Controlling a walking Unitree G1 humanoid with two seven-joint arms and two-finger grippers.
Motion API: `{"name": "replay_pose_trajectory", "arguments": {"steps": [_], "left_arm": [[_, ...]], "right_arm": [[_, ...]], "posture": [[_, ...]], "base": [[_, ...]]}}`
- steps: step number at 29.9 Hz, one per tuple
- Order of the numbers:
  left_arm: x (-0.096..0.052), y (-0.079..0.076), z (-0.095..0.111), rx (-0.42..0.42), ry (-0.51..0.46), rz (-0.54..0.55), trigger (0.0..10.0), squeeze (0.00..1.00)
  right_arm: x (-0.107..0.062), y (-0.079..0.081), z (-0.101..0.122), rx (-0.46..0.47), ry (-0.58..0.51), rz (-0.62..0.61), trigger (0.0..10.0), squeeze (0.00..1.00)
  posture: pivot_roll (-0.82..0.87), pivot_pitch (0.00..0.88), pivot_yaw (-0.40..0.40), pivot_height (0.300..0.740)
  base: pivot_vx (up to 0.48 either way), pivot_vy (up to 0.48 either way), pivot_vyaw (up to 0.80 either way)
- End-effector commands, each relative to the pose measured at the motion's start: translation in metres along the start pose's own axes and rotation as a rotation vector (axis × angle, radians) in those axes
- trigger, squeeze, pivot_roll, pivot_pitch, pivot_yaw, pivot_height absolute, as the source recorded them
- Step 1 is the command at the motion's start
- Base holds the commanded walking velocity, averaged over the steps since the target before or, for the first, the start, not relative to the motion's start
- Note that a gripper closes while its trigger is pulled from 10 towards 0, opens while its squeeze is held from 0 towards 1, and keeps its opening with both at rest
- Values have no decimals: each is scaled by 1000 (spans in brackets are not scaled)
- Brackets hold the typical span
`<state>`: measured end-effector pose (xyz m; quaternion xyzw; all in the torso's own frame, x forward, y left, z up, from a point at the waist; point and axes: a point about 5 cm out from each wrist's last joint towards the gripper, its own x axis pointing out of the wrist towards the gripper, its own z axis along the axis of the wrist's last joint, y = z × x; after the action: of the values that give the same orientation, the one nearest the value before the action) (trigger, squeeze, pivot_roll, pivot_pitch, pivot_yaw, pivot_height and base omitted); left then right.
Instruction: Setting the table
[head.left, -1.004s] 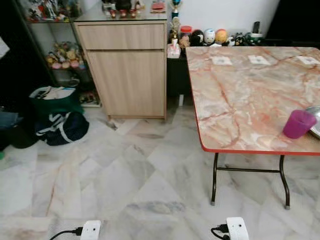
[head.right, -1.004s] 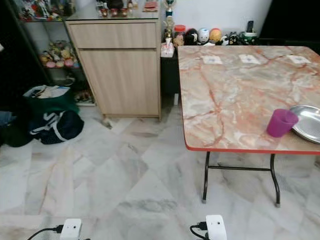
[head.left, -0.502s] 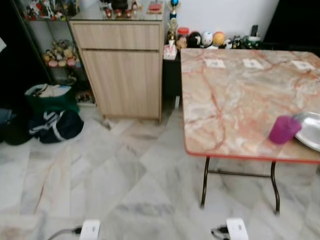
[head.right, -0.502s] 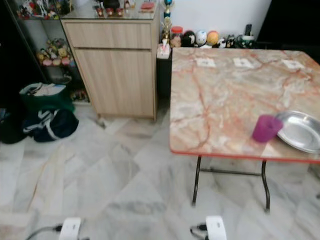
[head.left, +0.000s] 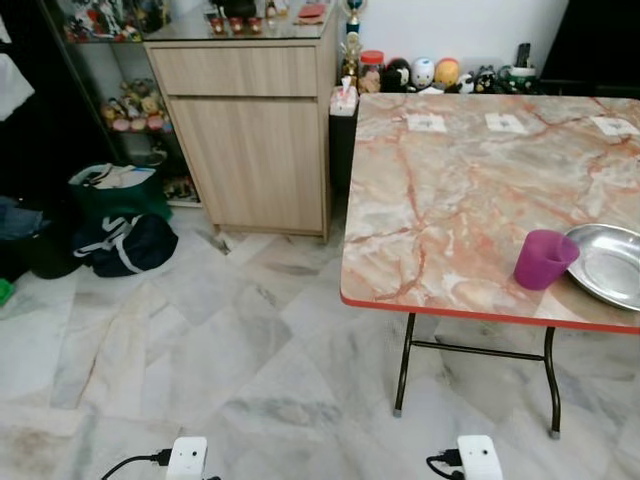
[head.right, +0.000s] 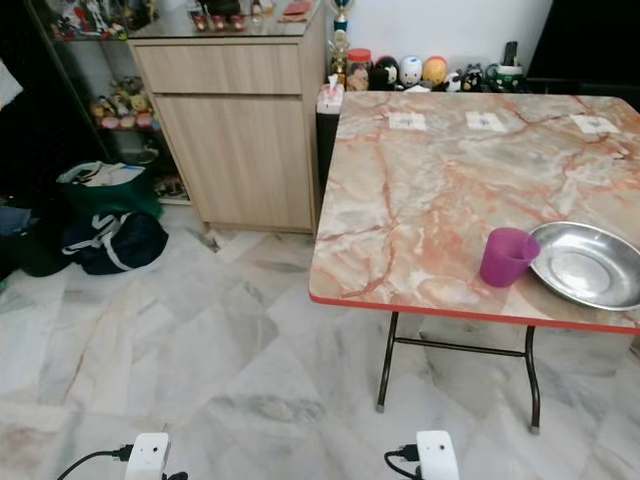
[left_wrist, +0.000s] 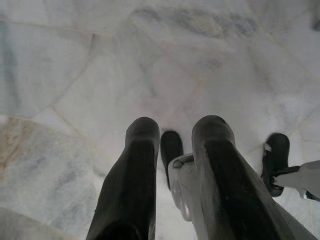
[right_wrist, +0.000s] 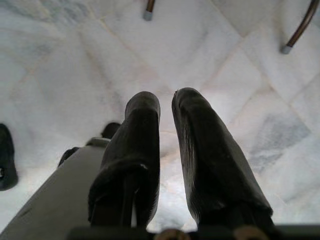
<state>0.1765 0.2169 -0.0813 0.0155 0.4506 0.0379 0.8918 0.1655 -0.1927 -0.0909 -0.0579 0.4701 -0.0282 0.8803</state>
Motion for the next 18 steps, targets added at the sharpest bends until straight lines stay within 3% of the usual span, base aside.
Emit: {"name": "replay_pose_trajectory", "arguments": {"steps": [1,3,11,18], "left_arm": [[4,5,24,102,-51,20,10000,0],[4,5,24,110,-51,18,10000,0],[4,5,25,105,-59,18,10000,0],[4,2,26,104,-62,13,10000,0]], "right_arm": [[3,-21,19,435,-36,5,10000,0],[3,-21,19,436,-37,6,10000,0],[3,-22,19,434,-40,10,10000,0],[3,-23,18,427,-41,11,10000,0]], "posture": [[-52,0,26,740],[-51,0,26,740],[-47,0,23,740],[-50,0,21,740]], "base": [[0,-472,0],[0,-476,0],[0,0,0],[0,-480,0]]}}
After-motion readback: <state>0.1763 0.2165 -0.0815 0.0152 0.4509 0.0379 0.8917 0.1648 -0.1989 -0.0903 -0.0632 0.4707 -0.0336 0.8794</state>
